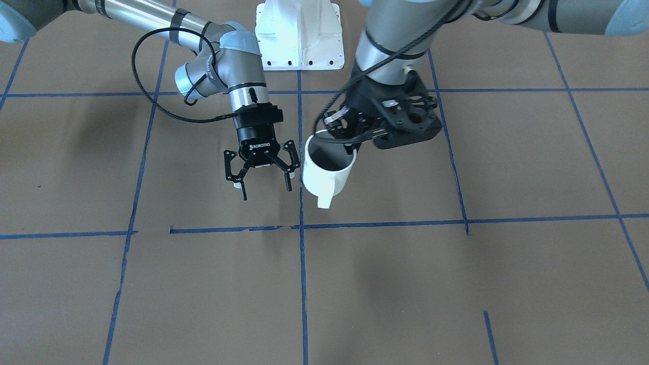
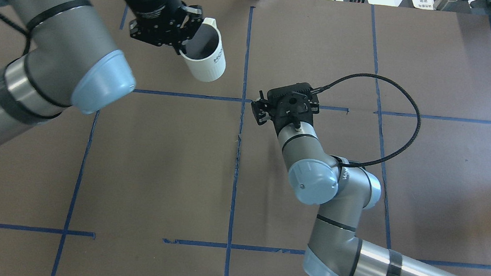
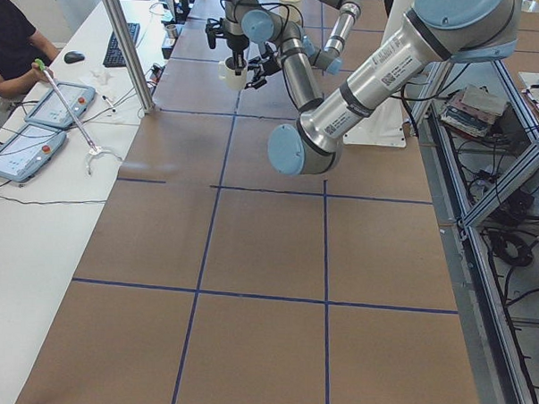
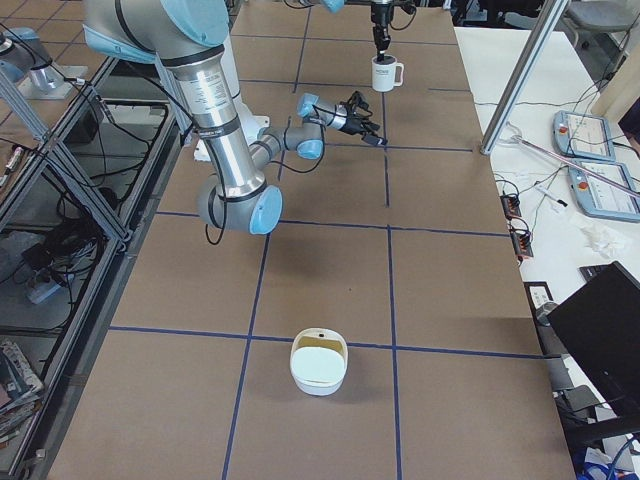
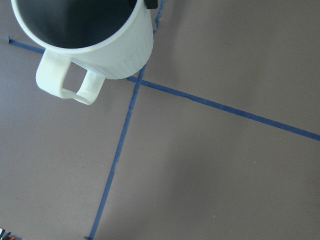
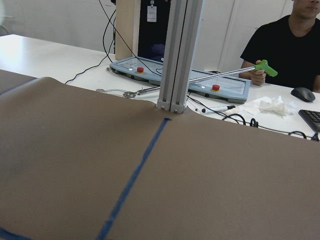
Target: Left arm hands cup to right arm to dump lemon
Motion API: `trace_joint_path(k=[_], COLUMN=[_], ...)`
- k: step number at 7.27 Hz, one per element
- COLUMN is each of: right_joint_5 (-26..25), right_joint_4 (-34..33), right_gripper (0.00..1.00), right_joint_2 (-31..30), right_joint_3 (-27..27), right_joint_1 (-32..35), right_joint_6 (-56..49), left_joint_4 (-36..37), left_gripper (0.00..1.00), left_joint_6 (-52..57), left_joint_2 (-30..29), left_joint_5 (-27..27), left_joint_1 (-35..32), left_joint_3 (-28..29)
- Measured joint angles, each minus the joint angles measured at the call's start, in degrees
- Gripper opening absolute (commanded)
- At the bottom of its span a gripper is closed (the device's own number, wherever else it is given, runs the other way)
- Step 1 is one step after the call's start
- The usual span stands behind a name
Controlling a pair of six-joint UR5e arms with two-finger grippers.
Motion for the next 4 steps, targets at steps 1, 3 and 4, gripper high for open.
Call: trace_joint_path(k=[1, 3, 4], right_joint_5=[4.4, 17.5, 26.6], right_joint_4=[0.0, -0.2, -0.3], right_gripper=[1.00, 1.00, 1.00], right_joint_2=[-6.0, -19.4, -25.3], right_joint_3=[5.2, 15.9, 19.7], right_joint_1=[1.7, 7.8, 12.9], right_joint_6=[0.0, 0.0, -0.1], left_joint_4=[-0.5, -1.0, -1.1], left_gripper=[0.00, 0.00, 0.00], left_joint_6=[5.5, 16.1, 21.4], left_joint_2=[7.3, 20.4, 26.2], left_joint_5=[-0.1, -0.6, -1.5], left_joint_1=[-1.6, -5.1, -6.9], left_joint_3=[-4.6, -9.7, -10.9])
